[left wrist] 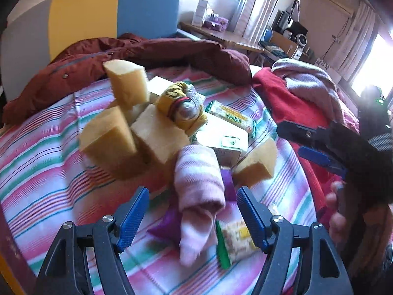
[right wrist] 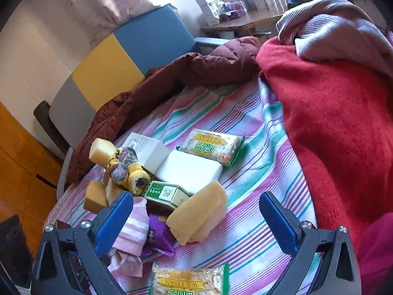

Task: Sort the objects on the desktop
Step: 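Grasp the pink-white sock with the left tool while the right tool grasps a yellow sponge, then carry the sock and sponge to the gold tray and open both tools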

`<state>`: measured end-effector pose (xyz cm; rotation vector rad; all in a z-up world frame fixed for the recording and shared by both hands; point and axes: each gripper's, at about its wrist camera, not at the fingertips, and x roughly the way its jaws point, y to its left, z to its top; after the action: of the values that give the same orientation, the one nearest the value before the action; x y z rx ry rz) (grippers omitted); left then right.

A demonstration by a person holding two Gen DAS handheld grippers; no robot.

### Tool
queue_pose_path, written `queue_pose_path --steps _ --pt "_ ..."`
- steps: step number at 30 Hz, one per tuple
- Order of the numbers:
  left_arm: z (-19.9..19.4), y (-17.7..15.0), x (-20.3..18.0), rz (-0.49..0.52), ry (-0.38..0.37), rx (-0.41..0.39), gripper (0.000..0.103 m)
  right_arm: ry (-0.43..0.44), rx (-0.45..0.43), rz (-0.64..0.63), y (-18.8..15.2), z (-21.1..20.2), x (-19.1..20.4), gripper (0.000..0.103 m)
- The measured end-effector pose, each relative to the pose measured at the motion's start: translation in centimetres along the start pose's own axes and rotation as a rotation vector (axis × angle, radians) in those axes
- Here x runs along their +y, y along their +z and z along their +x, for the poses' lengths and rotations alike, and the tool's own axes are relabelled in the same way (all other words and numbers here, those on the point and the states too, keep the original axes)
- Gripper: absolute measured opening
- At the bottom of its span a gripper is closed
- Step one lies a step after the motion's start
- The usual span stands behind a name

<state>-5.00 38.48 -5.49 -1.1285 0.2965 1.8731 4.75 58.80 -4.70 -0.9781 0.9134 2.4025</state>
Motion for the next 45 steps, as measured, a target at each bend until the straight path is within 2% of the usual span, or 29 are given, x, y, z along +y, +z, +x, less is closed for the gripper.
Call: queue_pose_path --steps 2,5,7,13,14,16,18,20,24,26,30,36,41,45 --pt "1.3 0.5 -0.1 -0.001 -0.004 0.018 0.074 -0.006 0.016 -0.009 -0.1 0.3 0.2 0.103" --pt "2.8 0.9 0.0 -0.011 -0.026 0.045 0.061 -0.011 0.034 -0.012 -0.2 0.8 0.2 0.103" --pt "3.4 0.9 -0.1 -0.006 -0.035 0.046 0.043 -0.019 0.056 -0.010 -0.3 1.3 0.1 0.103" --pt "2.3 0.0 0.4 -0.001 -0.060 0.001 0.034 -0.026 0.133 0.010 -0.6 3.1 -0.3 0.102" --pt "1.9 -0.2 0.5 -0.005 -0.065 -0.006 0.034 -0.016 0.145 0.014 -0.6 3.4 -0.3 0.098" --pt "0.9 -0.5 0.7 -0.010 -0.072 -0.026 0.034 -0.001 0.169 0.015 -0.8 4.0 -0.3 0.081" --pt "0.1 -0.9 0.9 -0.013 -0.072 -0.038 0.034 -0.014 0.195 0.003 -1.0 4.6 -0.2 0.059" --pt "-1.0 -1.4 1.2 -0.027 -0.075 -0.052 0.034 -0.016 0.222 0.001 -1.2 5.0 -0.4 0.054" --pt "-3.5 -2.5 2.2 -0.069 -0.073 -0.090 0.034 -0.028 0.193 -0.008 -1.1 4.5 -0.4 0.044" --pt "-5.0 -3.1 2.9 -0.091 -0.066 -0.112 0.034 -0.028 0.162 -0.010 -1.1 3.8 -0.3 0.043" --pt "-8.1 -4.5 4.6 -0.151 -0.033 -0.153 0.034 0.014 0.098 -0.008 -1.0 2.0 -0.3 0.043" --pt "-13.7 -7.7 8.9 -0.264 0.093 -0.231 0.034 0.144 0.044 -0.102 -1.5 -1.3 2.8 0.043" --pt "-17.6 -11.4 13.0 -0.361 0.233 -0.268 0.034 0.309 0.060 -0.260 -3.6 -3.3 9.5 0.043" --pt "-20.7 -14.8 16.4 -0.451 0.331 -0.288 0.035 0.449 0.125 -0.381 -6.8 -3.7 15.8 0.043"
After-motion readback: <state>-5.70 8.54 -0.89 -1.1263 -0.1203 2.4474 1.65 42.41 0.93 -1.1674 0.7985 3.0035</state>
